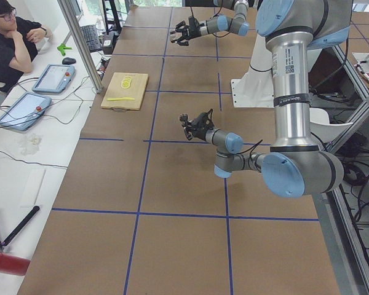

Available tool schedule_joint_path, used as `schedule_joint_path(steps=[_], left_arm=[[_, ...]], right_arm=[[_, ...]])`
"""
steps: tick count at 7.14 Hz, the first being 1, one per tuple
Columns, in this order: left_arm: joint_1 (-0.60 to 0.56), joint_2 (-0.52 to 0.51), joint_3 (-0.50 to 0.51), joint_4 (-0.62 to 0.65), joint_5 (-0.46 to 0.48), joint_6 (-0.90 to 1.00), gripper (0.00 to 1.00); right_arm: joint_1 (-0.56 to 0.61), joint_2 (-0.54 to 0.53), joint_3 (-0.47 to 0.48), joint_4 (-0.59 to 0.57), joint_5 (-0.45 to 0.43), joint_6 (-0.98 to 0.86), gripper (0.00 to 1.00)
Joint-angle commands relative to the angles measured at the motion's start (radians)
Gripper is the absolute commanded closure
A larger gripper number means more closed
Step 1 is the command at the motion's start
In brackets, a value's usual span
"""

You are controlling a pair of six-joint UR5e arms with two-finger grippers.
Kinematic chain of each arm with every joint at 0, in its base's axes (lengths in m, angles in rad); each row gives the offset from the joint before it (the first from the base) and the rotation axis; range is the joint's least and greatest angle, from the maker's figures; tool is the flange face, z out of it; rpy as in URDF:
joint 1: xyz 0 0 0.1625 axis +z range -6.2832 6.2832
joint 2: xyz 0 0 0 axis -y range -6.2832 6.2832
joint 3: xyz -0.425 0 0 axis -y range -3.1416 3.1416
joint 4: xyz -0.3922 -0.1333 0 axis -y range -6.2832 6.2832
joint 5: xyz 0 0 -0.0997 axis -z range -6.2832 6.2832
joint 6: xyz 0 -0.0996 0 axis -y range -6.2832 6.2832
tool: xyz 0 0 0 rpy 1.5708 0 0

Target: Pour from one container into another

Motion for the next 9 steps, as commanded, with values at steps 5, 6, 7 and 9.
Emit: schedule_joint_path(steps=[5, 6, 7, 9], left_arm=[[0.094, -0.029, 0.066, 0.006, 0.346, -0.018, 1.00], [0.094, -0.044, 0.067, 0.009, 0.347, -0.024, 1.00], [0.098, -0.044, 0.070, 0.011, 0.338, -0.018, 1.00], [0.110, -0.043, 0.070, 0.014, 0.282, -0.013, 1.00]], right_arm=[[0.000, 0.001, 0.003, 0.000, -0.002, 0.000, 1.00], [0.000, 0.001, 0.003, 0.000, -0.002, 0.000, 1.00], [0.000, 0.001, 0.003, 0.001, -0.002, 0.000, 1.00], [0.000, 0.001, 0.003, 0.001, -0.002, 0.000, 1.00]])
